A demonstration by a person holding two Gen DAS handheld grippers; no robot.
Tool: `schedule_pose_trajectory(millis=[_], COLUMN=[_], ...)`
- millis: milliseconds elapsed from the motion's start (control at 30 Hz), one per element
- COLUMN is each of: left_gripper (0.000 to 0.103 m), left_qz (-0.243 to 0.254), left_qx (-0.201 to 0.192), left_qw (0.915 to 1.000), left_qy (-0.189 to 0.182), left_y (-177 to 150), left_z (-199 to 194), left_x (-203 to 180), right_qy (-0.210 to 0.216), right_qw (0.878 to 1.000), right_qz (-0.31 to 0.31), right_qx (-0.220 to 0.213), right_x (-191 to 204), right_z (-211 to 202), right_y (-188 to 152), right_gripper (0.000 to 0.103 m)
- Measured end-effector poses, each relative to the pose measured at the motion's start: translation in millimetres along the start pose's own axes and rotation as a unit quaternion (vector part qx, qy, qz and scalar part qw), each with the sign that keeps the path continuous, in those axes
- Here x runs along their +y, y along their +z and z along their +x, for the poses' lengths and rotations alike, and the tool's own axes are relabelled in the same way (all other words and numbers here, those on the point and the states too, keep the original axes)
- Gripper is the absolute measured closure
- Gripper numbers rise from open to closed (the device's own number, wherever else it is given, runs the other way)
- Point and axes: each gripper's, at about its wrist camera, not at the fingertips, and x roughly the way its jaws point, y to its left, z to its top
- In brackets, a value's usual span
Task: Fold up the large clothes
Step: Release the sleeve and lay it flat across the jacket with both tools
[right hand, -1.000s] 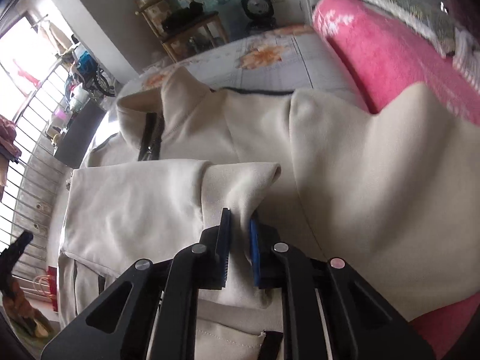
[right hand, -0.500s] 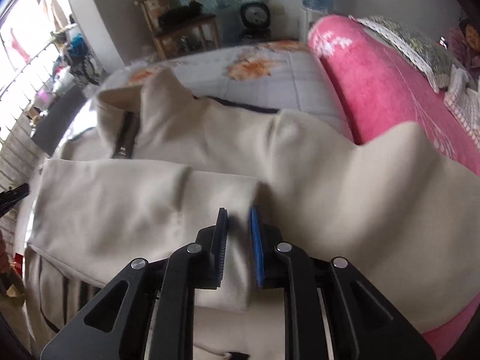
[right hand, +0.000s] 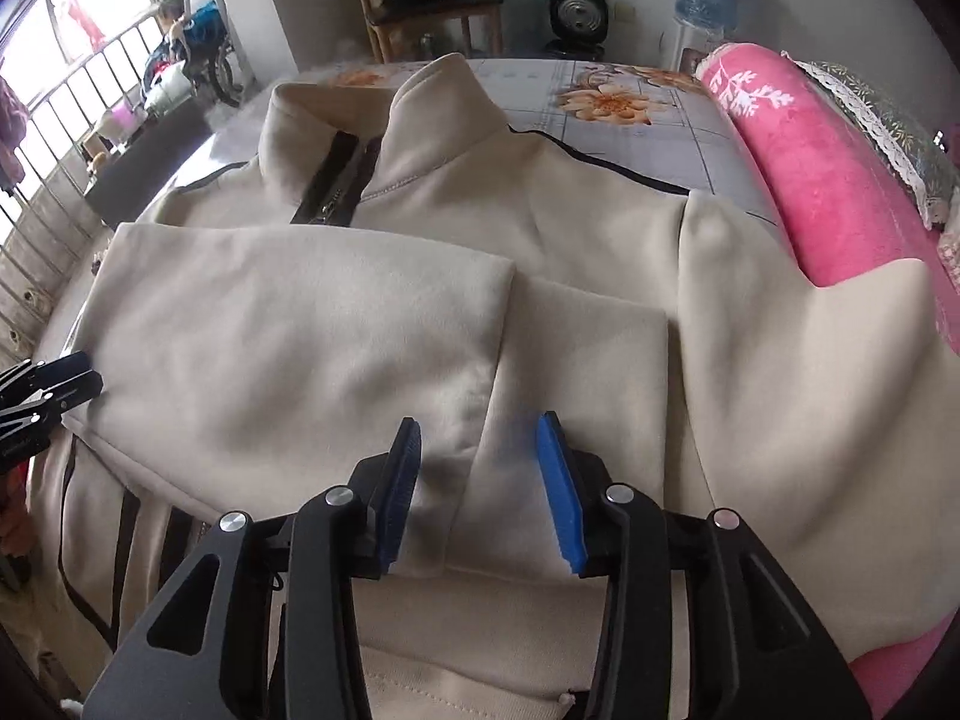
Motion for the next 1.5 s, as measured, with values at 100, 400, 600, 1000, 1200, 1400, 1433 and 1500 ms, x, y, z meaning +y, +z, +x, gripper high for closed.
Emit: schedule_pose_trajectory(millis=[100, 400, 600, 1000, 1200, 1400, 1433, 1500], left_gripper=[0.034, 0.016, 0.016, 0.008, 0.007, 0.007, 0.007, 0.007], left_qz=[0.013, 0.023, 0.017, -0.005, 0.007, 0.015, 0.015, 0.015], left_qx=[-0.025, 0.017, -0.006, 0.019, 0.019, 0.021, 0.023, 0.029], left_qw=[0.9996, 0.9989, 0.9998, 0.9991, 0.9991, 0.9992, 0.9992, 0.9991], left_qy=[-0.009, 0.038, 0.013, 0.037, 0.037, 0.031, 0.03, 0.028], left_y=[-5.2, -19.0, -27.9, -66.6, -66.3, -67.5, -67.6, -66.8], left_z=[-17.8, -4.9, -41.4, -19.6, -17.9, -18.9, -18.8, -18.6], left_x=[-6.1, -23.0, -34.2, -54.4, -54.8, -53.5, -53.3, -53.4], right_qy=[0.023, -0.057, -0.05, -0.066, -0.086, -0.09, -0.09, -0.09], right_qw=[0.999, 0.998, 0.998, 0.998, 0.995, 0.994, 0.994, 0.994], right_qz=[-0.013, -0.038, -0.022, 0.011, 0.041, 0.055, 0.057, 0.059], right_qx=[-0.019, -0.003, -0.007, 0.003, -0.025, -0.034, -0.033, -0.028], right_x=[12.0, 39.3, 43.6, 34.4, 37.5, 36.3, 36.1, 35.8], right_z=[-16.4, -26.4, -69.6, -55.6, -58.0, -58.9, -58.7, -58.2], right_y=[-5.2, -30.0, -84.9, -151.8, -161.7, -165.3, -164.5, -163.4], right_gripper=[0.059, 0.052, 0.034, 0.006, 0.006, 0.006, 0.006, 0.006])
